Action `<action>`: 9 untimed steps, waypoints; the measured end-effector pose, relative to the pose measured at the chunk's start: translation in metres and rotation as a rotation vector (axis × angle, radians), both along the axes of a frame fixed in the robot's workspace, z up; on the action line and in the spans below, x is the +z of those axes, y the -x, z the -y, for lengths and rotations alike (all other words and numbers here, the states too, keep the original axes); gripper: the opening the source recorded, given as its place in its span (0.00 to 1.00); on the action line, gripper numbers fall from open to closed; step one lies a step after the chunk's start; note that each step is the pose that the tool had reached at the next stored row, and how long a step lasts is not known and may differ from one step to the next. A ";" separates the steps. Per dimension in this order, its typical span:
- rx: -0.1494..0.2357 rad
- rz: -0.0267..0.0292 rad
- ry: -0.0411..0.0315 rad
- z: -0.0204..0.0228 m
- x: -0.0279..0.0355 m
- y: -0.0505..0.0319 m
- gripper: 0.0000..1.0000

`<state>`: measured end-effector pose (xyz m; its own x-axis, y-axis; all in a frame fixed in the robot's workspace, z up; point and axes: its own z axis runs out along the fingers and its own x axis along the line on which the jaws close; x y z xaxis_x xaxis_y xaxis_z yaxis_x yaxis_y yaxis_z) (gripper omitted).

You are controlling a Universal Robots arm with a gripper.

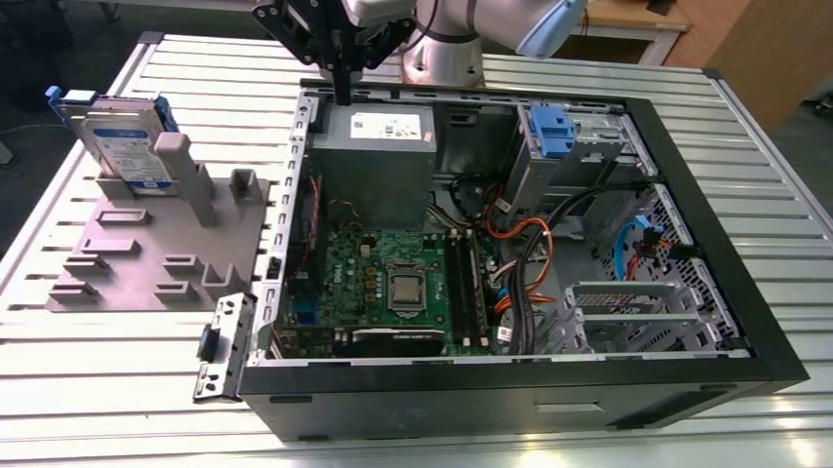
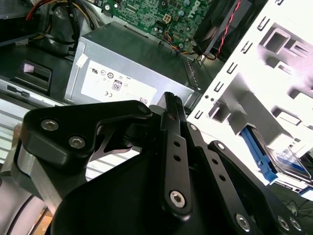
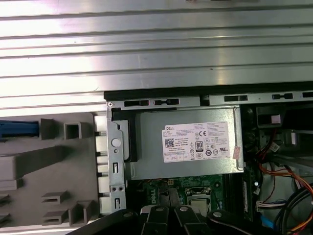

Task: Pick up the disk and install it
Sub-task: 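Reach for the disk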

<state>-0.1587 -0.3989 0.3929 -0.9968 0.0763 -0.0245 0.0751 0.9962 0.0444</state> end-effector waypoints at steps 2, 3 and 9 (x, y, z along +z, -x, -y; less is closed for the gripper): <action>0.000 -0.0001 0.0001 0.0000 0.0000 0.0005 0.11; 0.000 0.0000 0.0000 0.0000 0.0000 0.0008 0.11; 0.000 -0.0001 0.0000 0.0000 0.0000 0.0036 0.11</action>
<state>-0.1623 -0.3989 0.3929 -0.9968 0.0762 -0.0244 0.0751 0.9962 0.0444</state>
